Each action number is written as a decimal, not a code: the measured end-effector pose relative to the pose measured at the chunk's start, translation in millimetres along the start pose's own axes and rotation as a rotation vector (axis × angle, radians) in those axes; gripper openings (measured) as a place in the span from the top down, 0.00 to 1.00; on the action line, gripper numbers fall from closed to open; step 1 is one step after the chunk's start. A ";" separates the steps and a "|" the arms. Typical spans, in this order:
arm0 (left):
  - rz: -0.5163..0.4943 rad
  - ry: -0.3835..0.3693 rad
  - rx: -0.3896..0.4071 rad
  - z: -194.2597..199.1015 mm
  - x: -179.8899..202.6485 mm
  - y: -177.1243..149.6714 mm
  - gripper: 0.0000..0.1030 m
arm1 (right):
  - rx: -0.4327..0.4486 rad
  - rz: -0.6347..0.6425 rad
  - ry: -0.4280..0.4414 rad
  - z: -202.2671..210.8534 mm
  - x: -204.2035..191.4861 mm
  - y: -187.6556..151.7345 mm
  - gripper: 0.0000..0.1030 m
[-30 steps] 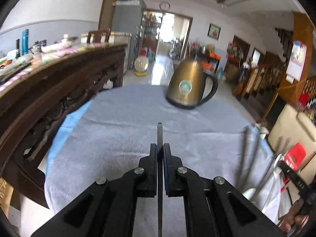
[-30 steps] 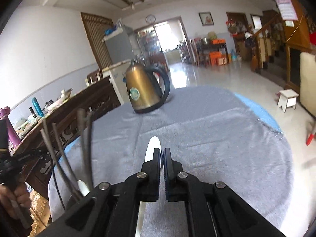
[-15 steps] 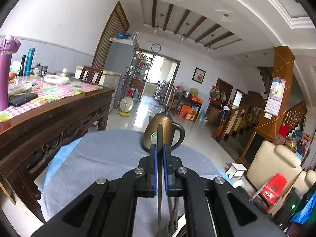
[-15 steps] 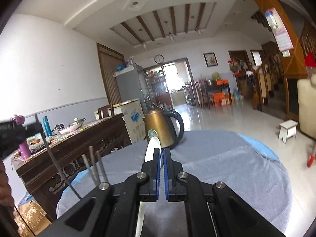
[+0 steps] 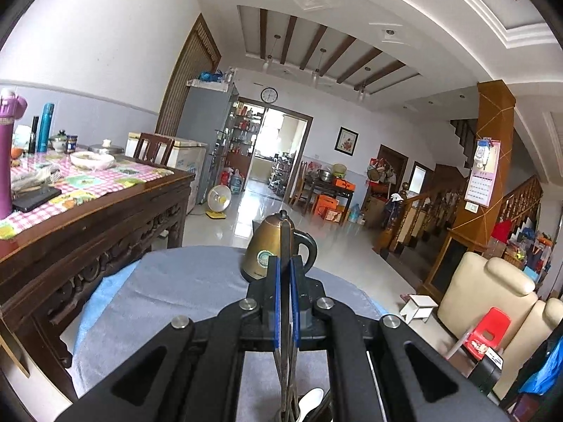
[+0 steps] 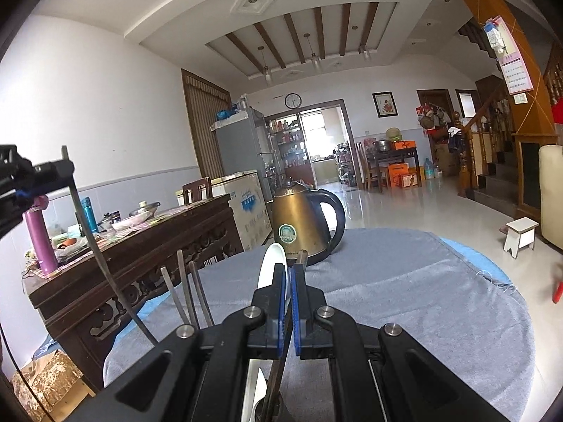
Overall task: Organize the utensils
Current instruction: 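Lift the spoon and chopstick and carry both over the grey cup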
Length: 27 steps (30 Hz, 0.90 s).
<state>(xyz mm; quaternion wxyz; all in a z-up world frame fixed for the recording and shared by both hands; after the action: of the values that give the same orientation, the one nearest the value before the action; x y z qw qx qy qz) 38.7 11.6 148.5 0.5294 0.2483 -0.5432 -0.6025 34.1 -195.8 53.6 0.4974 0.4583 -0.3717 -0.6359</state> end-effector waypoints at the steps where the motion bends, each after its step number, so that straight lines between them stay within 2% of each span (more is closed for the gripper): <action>1: -0.005 0.002 0.000 0.2 1.9 -0.4 0.95 | 0.002 -0.002 0.000 -0.7 0.1 0.9 0.96; 11: -0.027 0.000 0.000 6.6 13.6 0.8 0.95 | 0.007 0.001 0.003 3.5 0.4 1.9 0.96; 27: -0.003 -0.022 -0.053 -3.2 13.0 -11.9 0.95 | -0.021 -0.019 0.000 -3.2 3.6 -2.7 0.96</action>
<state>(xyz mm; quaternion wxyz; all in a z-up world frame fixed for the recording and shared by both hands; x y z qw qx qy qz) 33.0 -3.2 140.2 0.5286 0.2284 -0.5324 -0.6204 36.1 -198.8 49.3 0.4960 0.4564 -0.3605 -0.6447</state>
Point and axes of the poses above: each gripper's, at about its wrist camera, not at the fingertips, and z roughly against the way its jaws point, x to its right, y to its top, the point moved 3 cm from there along -z, roughly the way its jaws point, and after that the axes turned 4 degrees about -x, right-handed, at the moved point
